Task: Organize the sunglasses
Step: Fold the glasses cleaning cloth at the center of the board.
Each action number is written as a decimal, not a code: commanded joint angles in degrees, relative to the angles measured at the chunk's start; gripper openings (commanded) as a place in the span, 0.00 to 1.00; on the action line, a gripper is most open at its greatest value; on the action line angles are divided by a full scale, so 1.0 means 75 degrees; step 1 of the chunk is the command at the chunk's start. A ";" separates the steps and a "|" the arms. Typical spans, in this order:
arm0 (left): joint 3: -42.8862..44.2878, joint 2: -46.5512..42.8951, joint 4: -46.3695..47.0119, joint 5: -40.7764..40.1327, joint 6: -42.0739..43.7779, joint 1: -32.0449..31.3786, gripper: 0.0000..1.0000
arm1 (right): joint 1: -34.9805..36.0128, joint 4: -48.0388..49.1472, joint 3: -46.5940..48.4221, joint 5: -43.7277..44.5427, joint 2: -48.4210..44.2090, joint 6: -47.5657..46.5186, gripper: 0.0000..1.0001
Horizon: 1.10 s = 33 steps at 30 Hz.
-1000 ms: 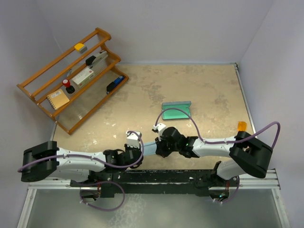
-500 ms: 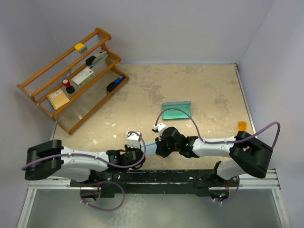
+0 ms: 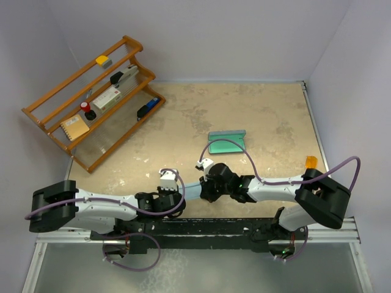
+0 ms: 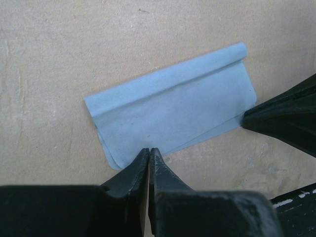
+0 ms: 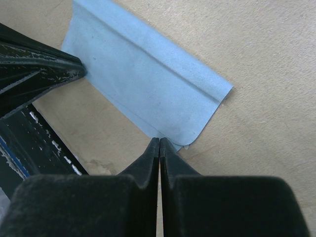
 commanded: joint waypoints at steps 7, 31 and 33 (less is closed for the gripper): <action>-0.0138 -0.0225 -0.0721 -0.0084 -0.0299 -0.0042 0.00 | 0.0049 -0.0319 0.0157 0.0115 0.0211 -0.0180 0.00; -0.0040 -0.0362 -0.1779 -0.0293 -0.1489 -0.0138 0.00 | 0.0049 -0.0253 0.0021 0.0024 0.0258 -0.0192 0.00; -0.0040 -0.0363 -0.1833 -0.0293 -0.1541 -0.0144 0.00 | 0.0049 -0.0239 0.0009 0.0021 0.0258 -0.0192 0.00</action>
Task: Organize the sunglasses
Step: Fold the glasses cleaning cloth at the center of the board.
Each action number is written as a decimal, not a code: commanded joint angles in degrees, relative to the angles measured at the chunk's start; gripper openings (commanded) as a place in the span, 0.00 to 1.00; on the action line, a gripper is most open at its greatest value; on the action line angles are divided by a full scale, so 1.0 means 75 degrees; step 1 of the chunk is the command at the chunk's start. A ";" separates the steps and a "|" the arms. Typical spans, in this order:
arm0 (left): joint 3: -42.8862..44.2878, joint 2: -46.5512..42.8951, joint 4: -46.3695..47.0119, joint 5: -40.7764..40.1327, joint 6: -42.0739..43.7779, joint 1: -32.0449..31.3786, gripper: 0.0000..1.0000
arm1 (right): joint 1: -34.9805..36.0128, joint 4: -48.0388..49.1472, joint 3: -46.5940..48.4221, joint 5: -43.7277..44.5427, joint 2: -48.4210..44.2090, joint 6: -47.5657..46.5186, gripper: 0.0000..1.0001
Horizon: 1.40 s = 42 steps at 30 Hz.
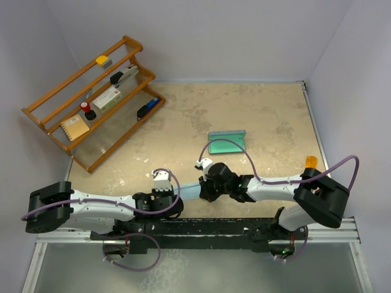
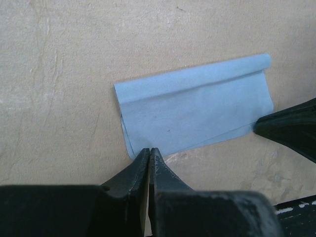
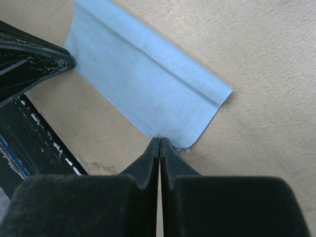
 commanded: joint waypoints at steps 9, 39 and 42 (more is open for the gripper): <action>-0.0045 0.0030 -0.0959 -0.0080 -0.0545 -0.0059 0.00 | 0.0049 -0.0255 -0.0108 0.0082 0.0124 -0.0181 0.00; 0.0688 -0.0432 -0.1090 -0.0752 -0.0017 -0.0152 0.00 | 0.0049 -0.0175 -0.0156 0.0121 0.0183 -0.0173 0.00; 0.0778 -0.0171 -0.0508 -0.0710 0.0285 -0.0153 0.00 | 0.0049 -0.0173 -0.0168 0.0132 0.0171 -0.0163 0.00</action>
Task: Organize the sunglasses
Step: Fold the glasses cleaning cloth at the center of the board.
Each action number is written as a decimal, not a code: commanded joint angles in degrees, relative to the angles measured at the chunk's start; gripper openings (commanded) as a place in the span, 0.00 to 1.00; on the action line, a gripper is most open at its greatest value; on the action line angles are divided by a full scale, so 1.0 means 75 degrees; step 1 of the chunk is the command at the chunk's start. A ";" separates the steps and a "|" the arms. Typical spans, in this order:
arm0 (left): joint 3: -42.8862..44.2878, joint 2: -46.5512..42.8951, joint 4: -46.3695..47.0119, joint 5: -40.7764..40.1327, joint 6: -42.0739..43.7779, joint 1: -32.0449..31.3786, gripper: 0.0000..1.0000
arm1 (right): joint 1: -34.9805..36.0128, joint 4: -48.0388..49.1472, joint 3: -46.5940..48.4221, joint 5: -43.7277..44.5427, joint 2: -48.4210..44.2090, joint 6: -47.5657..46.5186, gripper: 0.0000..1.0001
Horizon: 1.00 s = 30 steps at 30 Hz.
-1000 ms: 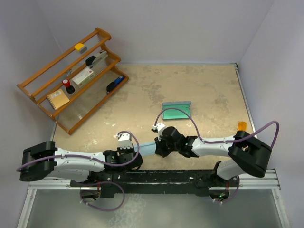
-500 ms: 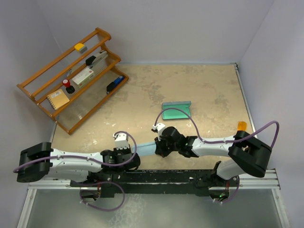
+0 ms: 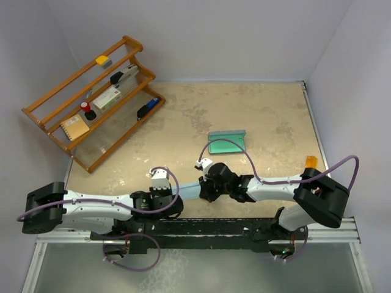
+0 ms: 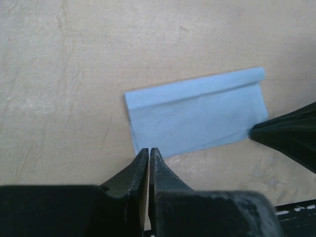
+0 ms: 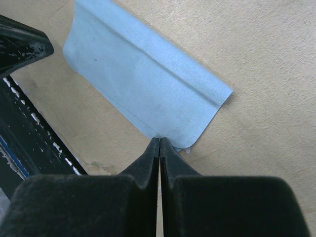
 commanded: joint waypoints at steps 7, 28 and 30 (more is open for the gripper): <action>0.0394 0.0895 0.1898 -0.0062 0.0907 -0.0057 0.00 | 0.0049 -0.0222 -0.0174 0.0138 0.0145 -0.0114 0.00; 0.0232 0.1226 0.0768 0.0031 0.0193 -0.0174 0.00 | 0.0049 -0.0386 -0.0155 0.0220 0.0089 -0.0184 0.00; 0.0184 0.1242 0.0754 0.0033 0.0142 -0.0174 0.00 | 0.0049 -0.0407 -0.0167 0.0230 0.0077 -0.0184 0.00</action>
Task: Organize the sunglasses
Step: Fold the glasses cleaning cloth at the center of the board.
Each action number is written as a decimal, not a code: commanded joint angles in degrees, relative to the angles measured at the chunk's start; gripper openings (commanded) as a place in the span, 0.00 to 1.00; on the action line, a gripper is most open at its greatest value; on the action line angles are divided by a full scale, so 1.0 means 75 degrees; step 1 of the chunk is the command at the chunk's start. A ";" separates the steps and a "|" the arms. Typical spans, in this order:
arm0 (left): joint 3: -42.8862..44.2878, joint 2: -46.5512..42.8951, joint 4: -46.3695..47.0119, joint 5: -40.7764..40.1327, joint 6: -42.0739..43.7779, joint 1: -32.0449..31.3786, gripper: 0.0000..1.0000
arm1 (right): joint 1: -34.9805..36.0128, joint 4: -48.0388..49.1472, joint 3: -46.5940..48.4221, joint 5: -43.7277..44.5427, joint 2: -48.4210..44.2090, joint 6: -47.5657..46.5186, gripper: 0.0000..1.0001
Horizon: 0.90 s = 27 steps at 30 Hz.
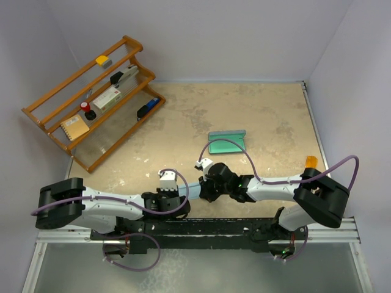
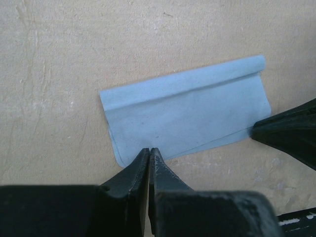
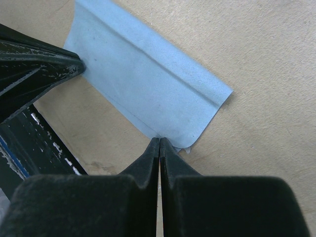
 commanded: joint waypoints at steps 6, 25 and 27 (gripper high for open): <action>-0.0153 -0.0110 -0.0448 0.0018 -0.0403 -0.0066 0.00 | 0.0049 -0.0498 -0.0223 0.0276 0.0048 -0.0196 0.00; -0.0365 -0.0346 -0.0526 0.0006 -0.0491 -0.0072 0.00 | 0.0049 -0.0834 -0.0083 0.0458 -0.0108 -0.0337 0.00; -0.0363 -0.0393 -0.0492 -0.0010 -0.0474 -0.0075 0.00 | 0.0052 -0.0717 -0.0173 0.0487 -0.0336 -0.0326 0.00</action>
